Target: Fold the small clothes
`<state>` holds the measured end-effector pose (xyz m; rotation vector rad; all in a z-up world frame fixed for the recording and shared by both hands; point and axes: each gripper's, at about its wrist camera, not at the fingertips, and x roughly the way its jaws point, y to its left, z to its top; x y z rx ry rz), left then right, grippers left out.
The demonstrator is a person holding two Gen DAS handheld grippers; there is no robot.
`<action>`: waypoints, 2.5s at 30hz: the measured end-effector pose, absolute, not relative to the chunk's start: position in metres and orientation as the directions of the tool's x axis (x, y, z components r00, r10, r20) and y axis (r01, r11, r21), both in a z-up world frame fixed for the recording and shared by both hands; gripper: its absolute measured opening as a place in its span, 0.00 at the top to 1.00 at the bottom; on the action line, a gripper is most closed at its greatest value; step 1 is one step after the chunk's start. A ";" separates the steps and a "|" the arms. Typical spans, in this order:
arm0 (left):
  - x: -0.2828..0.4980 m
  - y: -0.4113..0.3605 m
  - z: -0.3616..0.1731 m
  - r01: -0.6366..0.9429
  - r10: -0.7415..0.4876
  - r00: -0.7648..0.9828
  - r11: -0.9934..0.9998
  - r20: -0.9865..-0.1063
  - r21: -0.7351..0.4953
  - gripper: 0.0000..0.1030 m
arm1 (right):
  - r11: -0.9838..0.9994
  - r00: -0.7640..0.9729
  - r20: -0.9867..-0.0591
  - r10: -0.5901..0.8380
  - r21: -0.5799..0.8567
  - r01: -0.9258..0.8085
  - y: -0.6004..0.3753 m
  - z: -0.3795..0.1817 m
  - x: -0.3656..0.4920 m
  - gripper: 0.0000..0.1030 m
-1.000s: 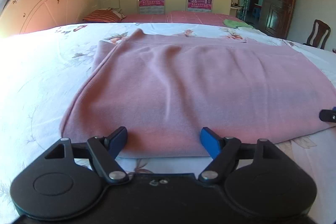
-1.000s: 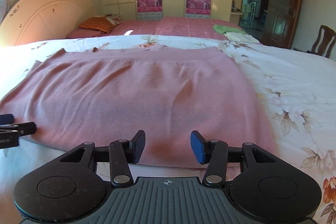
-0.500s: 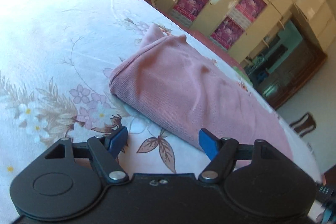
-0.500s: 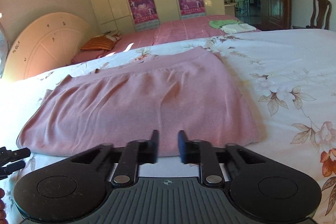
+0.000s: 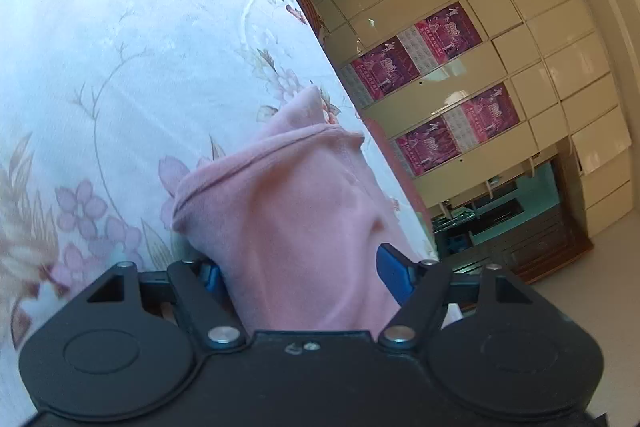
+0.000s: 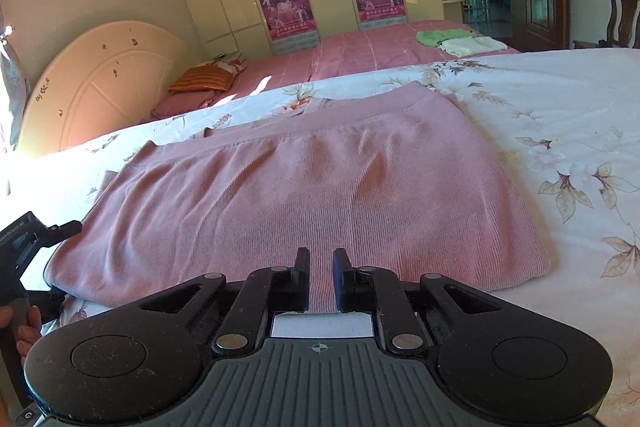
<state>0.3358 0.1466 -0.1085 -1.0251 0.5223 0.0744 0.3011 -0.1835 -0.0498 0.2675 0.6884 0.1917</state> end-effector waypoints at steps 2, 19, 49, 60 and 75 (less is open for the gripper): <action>0.333 0.140 -0.110 -0.286 -0.176 0.877 0.558 -0.447 -0.779 0.32 | 0.945 0.757 -0.594 0.270 0.315 -0.090 -0.182 -0.051 0.303 0.87; 0.356 0.166 -0.139 -0.264 -0.164 0.911 0.472 -0.378 -0.841 0.88 | 0.927 0.721 -0.583 0.374 0.264 -0.268 -0.111 -0.068 0.376 0.98; 0.432 -0.186 -0.058 0.253 -0.432 0.670 0.897 -0.603 -0.362 0.87 | 0.776 0.819 -0.460 0.344 0.631 0.028 -0.382 -0.038 0.351 1.00; 0.405 -0.145 -0.030 0.177 -0.360 0.763 0.915 -0.537 -0.362 0.41 | 0.714 0.794 -0.438 0.422 0.700 0.007 -0.421 -0.041 0.338 0.80; 0.428 -0.056 -0.089 -0.039 -0.297 0.717 0.886 -0.630 -0.462 0.32 | 0.838 0.642 -0.575 0.508 0.501 -0.215 -0.323 -0.061 0.392 0.61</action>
